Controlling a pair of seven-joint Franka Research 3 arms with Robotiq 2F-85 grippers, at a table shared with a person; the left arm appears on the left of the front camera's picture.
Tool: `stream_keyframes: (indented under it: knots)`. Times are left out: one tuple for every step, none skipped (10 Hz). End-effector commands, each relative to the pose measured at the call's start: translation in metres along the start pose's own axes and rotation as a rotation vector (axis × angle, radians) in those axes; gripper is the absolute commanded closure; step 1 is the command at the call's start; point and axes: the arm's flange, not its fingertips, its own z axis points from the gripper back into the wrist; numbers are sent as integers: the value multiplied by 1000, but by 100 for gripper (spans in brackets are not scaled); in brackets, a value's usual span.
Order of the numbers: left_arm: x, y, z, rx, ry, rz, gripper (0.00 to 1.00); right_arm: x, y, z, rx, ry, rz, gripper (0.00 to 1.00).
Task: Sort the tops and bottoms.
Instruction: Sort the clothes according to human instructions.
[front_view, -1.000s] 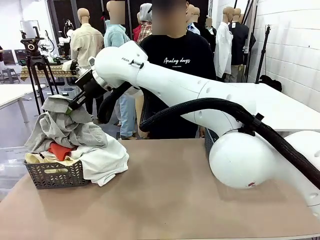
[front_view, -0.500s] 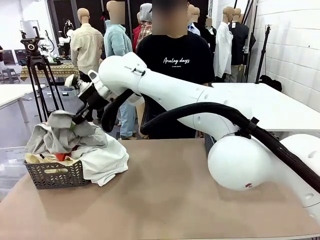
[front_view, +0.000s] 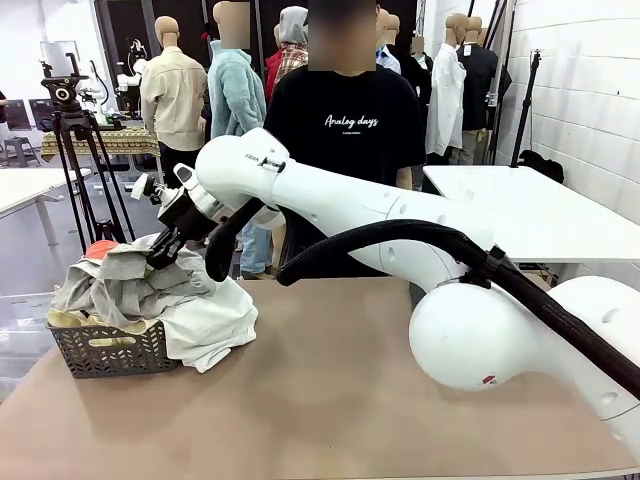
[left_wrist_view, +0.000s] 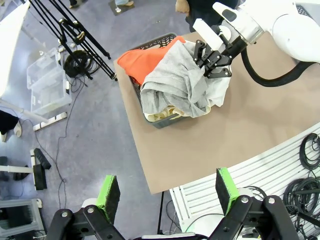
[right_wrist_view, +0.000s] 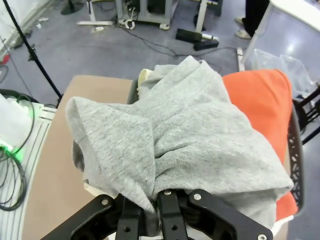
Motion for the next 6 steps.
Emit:
stream_keyframes:
  knots:
    - [-2,1,2,11,11,4,0,64,-129,-45,-29,-9,16,100]
    - [-2,1,2,11,11,4,0,62,-134,-49,-50,8,-3,100]
    - [-2,1,2,11,11,4,0,59,-141,-55,-50,16,-30,100]
    - [-2,1,2,11,11,4,0,56,-146,-61,-32,20,-59,100]
    - [-2,1,2,11,11,4,0,56,-148,-65,-24,29,-64,100]
    - [-2,1,2,11,11,4,0,56,-150,-69,-18,42,-61,100]
